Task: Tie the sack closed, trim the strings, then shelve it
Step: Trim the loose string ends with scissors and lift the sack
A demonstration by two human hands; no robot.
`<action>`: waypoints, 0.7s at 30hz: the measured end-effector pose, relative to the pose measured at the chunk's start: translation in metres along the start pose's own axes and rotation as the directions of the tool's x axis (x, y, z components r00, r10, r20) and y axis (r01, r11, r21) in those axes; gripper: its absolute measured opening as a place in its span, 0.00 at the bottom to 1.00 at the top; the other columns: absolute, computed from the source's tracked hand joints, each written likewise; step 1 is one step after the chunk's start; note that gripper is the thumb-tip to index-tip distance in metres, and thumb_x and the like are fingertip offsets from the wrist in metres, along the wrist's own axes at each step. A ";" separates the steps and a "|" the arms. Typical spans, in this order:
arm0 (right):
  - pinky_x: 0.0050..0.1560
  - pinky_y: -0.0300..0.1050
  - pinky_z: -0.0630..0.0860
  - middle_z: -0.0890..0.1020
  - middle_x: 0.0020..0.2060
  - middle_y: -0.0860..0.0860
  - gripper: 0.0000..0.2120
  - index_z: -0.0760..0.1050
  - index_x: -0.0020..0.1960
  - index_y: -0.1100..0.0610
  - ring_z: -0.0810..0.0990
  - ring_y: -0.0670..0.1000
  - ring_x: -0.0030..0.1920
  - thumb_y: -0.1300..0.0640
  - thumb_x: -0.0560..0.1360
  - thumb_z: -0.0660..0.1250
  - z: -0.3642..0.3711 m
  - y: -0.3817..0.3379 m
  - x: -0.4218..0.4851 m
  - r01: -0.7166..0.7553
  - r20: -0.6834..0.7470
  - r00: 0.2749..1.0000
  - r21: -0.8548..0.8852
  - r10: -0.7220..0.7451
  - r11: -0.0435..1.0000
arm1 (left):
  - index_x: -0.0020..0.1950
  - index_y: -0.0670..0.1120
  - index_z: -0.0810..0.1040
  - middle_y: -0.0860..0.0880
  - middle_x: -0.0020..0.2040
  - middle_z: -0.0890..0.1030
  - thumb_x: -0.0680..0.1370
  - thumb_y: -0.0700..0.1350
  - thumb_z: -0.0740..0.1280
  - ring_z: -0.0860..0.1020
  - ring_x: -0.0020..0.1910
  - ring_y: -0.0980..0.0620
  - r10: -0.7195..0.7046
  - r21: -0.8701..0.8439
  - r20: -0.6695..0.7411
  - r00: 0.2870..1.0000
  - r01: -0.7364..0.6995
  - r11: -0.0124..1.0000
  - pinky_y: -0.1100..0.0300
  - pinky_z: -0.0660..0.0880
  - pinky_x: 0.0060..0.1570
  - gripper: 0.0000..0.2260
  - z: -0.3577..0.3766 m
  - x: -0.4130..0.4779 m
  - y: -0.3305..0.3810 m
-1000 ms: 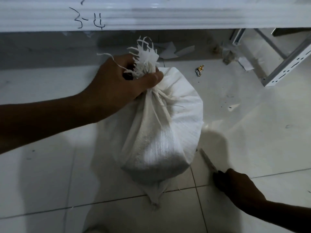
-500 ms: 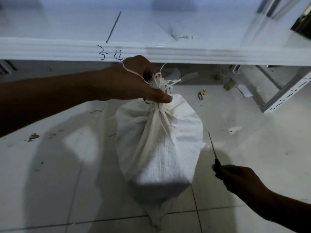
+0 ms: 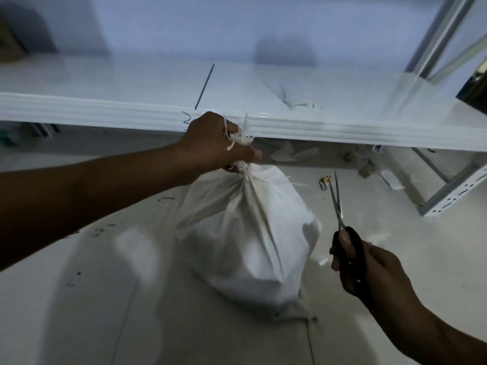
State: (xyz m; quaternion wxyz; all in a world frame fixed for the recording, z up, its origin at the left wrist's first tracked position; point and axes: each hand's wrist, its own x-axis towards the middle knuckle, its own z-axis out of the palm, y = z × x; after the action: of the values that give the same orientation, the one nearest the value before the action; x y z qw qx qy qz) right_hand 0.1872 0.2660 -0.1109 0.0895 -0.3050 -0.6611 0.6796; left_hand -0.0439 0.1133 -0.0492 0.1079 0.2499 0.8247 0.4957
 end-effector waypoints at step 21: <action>0.28 0.38 0.69 0.83 0.30 0.51 0.31 0.81 0.33 0.54 0.71 0.49 0.23 0.27 0.51 0.66 0.072 -0.020 0.004 -0.165 0.273 0.941 -0.140 0.198 0.976 | 0.48 0.49 0.85 0.52 0.45 0.87 0.67 0.39 0.79 0.85 0.46 0.55 0.083 0.011 0.176 0.981 -0.086 0.996 0.59 0.79 0.52 0.12 -0.004 -0.022 -0.028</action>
State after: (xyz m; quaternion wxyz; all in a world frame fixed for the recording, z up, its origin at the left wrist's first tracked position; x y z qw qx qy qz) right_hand 0.1400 0.2091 -0.0974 -0.0876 -0.2681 -0.6743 0.6825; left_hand -0.0356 0.0883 -0.0726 0.1564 0.3284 0.8053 0.4682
